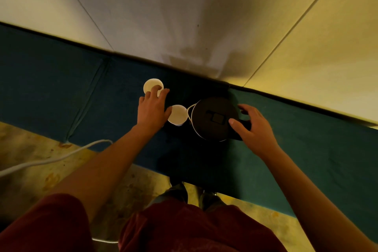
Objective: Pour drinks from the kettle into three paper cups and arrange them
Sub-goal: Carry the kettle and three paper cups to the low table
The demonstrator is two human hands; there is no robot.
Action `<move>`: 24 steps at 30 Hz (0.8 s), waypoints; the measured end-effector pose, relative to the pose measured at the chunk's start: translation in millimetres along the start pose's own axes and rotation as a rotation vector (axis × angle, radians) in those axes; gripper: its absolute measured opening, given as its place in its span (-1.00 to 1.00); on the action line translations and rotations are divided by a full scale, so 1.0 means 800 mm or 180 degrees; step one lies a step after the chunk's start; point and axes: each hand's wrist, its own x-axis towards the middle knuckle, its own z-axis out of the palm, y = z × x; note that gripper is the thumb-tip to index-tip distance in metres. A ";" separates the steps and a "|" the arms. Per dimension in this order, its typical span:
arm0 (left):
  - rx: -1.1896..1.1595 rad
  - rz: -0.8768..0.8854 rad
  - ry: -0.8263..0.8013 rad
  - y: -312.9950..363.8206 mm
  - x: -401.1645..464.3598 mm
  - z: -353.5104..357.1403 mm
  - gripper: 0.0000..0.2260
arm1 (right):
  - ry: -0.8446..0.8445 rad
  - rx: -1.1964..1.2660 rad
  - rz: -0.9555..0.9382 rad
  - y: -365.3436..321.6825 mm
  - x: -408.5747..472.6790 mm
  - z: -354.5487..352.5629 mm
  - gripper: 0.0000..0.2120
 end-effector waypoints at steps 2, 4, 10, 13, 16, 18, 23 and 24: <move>-0.0204 -0.0028 0.0175 0.000 -0.013 -0.003 -0.48 | 0.0027 -0.0012 -0.0008 0.002 -0.001 0.001 -0.40; -0.0358 -0.0119 0.0249 0.002 -0.032 -0.002 -0.50 | 0.0015 -0.0012 -0.0021 0.003 -0.001 0.001 -0.35; -0.0357 -0.0322 -0.0077 0.000 -0.032 0.002 -0.37 | 0.0012 0.0041 -0.0016 0.002 0.001 0.005 -0.30; -0.0326 -0.0430 -0.0157 -0.006 -0.017 0.006 -0.30 | 0.0001 0.0062 -0.0048 0.001 0.002 0.008 -0.40; -0.0355 -0.0448 -0.0336 -0.008 -0.006 0.015 -0.30 | -0.0025 0.0104 -0.0051 0.000 0.000 0.007 -0.42; -0.0361 -0.0514 -0.0413 -0.010 -0.004 0.018 -0.35 | -0.0088 0.0192 -0.0020 -0.001 -0.001 0.007 -0.43; -0.0491 -0.0798 -0.0557 -0.008 -0.001 0.026 -0.46 | -0.0295 0.0181 0.0209 -0.003 0.000 -0.003 -0.52; -0.0469 -0.0826 -0.0610 -0.010 -0.001 0.024 -0.52 | -0.0321 0.0192 0.0189 -0.004 0.002 -0.001 -0.51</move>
